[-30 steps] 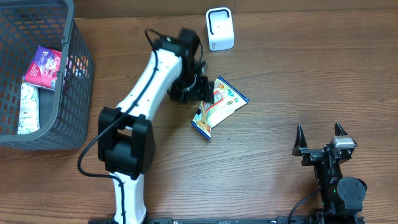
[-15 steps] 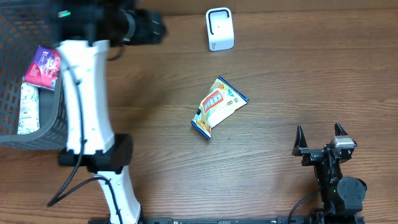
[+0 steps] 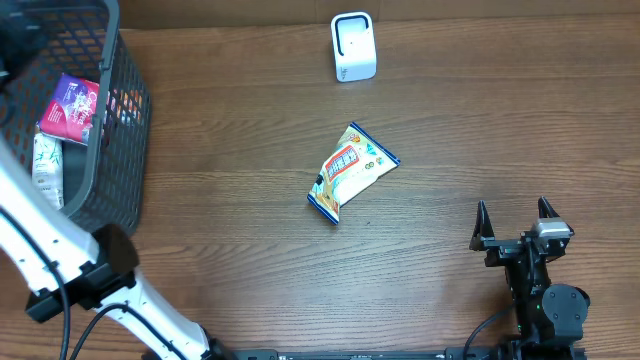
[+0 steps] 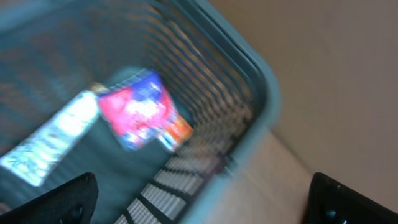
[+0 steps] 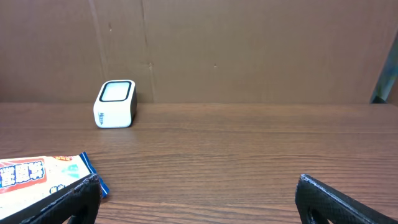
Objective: Scan the item barcode
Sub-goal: 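Move the left gripper back into the grey basket, then grasp the pink-purple pad pack in the basket with the left gripper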
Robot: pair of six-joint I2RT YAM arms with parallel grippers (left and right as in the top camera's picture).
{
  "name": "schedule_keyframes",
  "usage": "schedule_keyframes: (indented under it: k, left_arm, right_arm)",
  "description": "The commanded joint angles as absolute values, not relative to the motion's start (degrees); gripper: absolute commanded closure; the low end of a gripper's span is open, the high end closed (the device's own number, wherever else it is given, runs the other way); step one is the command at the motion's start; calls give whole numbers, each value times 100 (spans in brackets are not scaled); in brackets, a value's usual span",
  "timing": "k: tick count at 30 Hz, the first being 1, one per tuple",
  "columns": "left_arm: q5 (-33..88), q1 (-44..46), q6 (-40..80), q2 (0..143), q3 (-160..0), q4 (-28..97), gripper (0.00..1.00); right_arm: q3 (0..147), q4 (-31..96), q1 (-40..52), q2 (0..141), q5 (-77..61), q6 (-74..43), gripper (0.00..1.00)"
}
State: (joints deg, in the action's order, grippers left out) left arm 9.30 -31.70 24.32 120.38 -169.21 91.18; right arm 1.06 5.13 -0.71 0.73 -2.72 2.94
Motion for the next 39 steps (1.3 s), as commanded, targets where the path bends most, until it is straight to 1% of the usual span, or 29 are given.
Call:
schedule_keyframes:
  k: [1, 5, 11, 15, 22, 26, 31, 39]
  left_arm:
    - [701, -3597, 3227, 12160, -16859, 8967, 0]
    - [642, -3715, 3275, 12449, -16768, 8991, 0]
    - [-165, -3642, 3347, 13209, -16768, 9085, 0]
    - [-187, -3627, 3345, 13721, -16768, 9120, 0]
    - [-207, -3476, 3321, 14468, -16768, 9229, 7]
    - [-379, -3336, 3321, 14733, -16768, 9181, 7]
    - [-873, -3181, 3284, 15032, -16765, 9131, 7]
    - [-882, -3168, 3208, 15259, -16750, 8919, 7]
  right_arm:
    - [47, 469, -49, 16, -263, 285, 0]
    - [47, 469, -49, 16, -263, 285, 0]
    - [47, 469, -49, 16, -263, 285, 0]
    - [47, 469, -49, 16, -263, 285, 0]
    - [47, 469, -49, 16, -263, 285, 0]
    - [47, 469, -49, 16, -263, 285, 0]
    - [47, 469, -49, 16, -263, 285, 0]
    - [47, 469, -49, 16, -263, 285, 0]
